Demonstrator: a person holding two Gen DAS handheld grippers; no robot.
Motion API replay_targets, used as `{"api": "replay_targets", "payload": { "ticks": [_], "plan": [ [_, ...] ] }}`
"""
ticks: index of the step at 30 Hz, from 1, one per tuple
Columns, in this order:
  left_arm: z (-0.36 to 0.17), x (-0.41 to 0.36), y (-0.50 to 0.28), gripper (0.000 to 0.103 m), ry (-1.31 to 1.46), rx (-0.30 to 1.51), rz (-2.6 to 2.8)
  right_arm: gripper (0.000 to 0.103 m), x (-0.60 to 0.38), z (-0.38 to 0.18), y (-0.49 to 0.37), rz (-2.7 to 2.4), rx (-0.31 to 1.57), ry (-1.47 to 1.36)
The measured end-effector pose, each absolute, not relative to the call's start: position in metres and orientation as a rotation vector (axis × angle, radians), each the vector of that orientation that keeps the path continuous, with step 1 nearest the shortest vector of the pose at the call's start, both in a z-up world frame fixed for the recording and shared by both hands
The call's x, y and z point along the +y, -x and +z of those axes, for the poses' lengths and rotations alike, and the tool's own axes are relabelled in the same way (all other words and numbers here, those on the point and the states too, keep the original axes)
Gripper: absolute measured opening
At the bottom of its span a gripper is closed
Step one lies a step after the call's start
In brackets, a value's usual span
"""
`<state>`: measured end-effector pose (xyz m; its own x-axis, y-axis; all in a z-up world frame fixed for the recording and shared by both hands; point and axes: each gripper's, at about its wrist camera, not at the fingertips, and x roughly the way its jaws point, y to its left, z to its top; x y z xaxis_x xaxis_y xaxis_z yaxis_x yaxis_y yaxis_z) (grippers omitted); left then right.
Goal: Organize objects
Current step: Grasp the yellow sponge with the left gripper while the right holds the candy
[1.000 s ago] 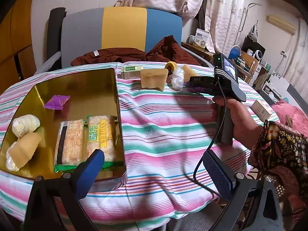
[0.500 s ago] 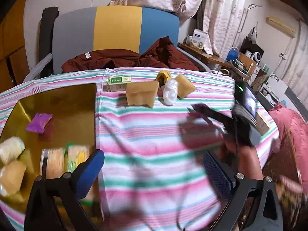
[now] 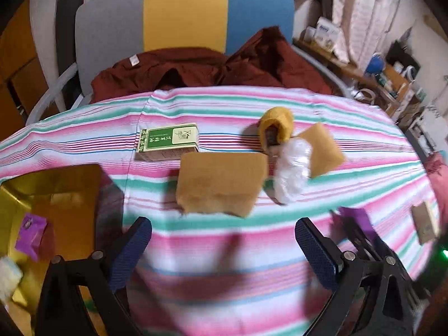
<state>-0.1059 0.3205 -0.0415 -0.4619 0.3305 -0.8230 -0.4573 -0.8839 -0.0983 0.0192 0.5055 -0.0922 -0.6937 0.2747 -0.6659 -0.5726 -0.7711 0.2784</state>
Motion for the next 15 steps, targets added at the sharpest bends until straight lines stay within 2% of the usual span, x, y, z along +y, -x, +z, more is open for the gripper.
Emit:
{"api": "replay_targets", "payload": {
  "ticks": [4, 9, 10, 13, 15],
  "plan": [
    [-0.056, 0.332, 0.128, 0.103, 1.331, 0.175, 2.356, 0.049, 0.504, -0.093, -0.021, 2.438, 0.662, 0.838],
    [-0.055, 0.345, 0.138, 0.103, 1.266, 0.213, 2.408, 0.049, 0.502, -0.095, -0.020, 2.441, 0.659, 0.828],
    [-0.056, 0.347, 0.140, 0.101, 1.261, 0.214, 2.410, 0.049, 0.502, -0.095, -0.020, 2.442, 0.658, 0.828],
    [-0.059, 0.349, 0.144, 0.078, 1.258, 0.206, 2.403, 0.050, 0.502, -0.096, -0.020, 2.441, 0.651, 0.826],
    [-0.060, 0.348, 0.143, 0.077, 1.246, 0.205, 2.400, 0.050, 0.502, -0.096, -0.021, 2.442, 0.653, 0.822]
  ]
}}
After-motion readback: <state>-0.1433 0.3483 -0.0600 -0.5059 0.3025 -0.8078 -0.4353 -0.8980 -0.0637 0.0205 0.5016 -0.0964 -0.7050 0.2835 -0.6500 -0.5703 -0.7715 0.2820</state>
